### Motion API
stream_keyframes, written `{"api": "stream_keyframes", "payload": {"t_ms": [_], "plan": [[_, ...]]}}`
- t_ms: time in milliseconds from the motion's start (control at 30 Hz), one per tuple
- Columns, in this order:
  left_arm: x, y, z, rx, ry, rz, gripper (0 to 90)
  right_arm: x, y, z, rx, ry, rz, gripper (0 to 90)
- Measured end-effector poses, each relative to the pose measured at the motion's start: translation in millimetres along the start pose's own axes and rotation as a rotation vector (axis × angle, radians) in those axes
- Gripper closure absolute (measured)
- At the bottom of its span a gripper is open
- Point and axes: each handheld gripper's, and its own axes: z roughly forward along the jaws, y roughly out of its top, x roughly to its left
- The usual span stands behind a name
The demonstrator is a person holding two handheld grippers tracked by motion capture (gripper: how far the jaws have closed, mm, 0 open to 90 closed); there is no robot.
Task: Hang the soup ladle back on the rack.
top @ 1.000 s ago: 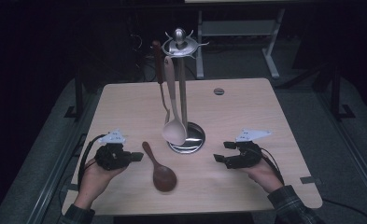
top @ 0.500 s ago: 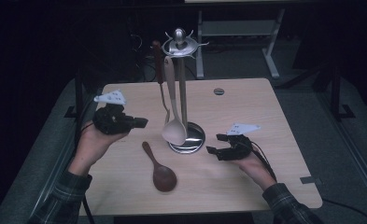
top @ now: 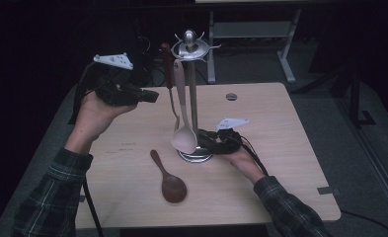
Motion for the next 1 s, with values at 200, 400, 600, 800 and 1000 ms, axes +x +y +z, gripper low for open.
{"api": "stream_keyframes", "payload": {"t_ms": [200, 400, 600, 800, 1000], "plan": [[2.7, 16.1, -7.2, -0.010, 0.006, 0.010, 89.7, 0.1, 11.8, 20.1, -0.024, 0.008, -0.036, 53.2], [1.9, 34.4, -13.3, -0.021, 0.027, 0.029, 89.7, -1.7, 18.7, 31.3, -0.038, -0.006, -0.058, 69.3], [2.0, 52.9, -16.3, -0.035, 0.042, 0.049, 89.7, 0.1, 18.3, 31.1, -0.030, -0.016, -0.085, 70.9], [3.0, 69.5, -12.7, -0.039, 0.047, 0.058, 89.7, 0.5, 18.3, 31.0, -0.029, -0.020, -0.085, 71.0], [6.2, 77.9, -10.7, -0.046, 0.055, 0.061, 89.7, 0.5, 18.2, 31.0, -0.029, -0.021, -0.086, 71.1]]}}
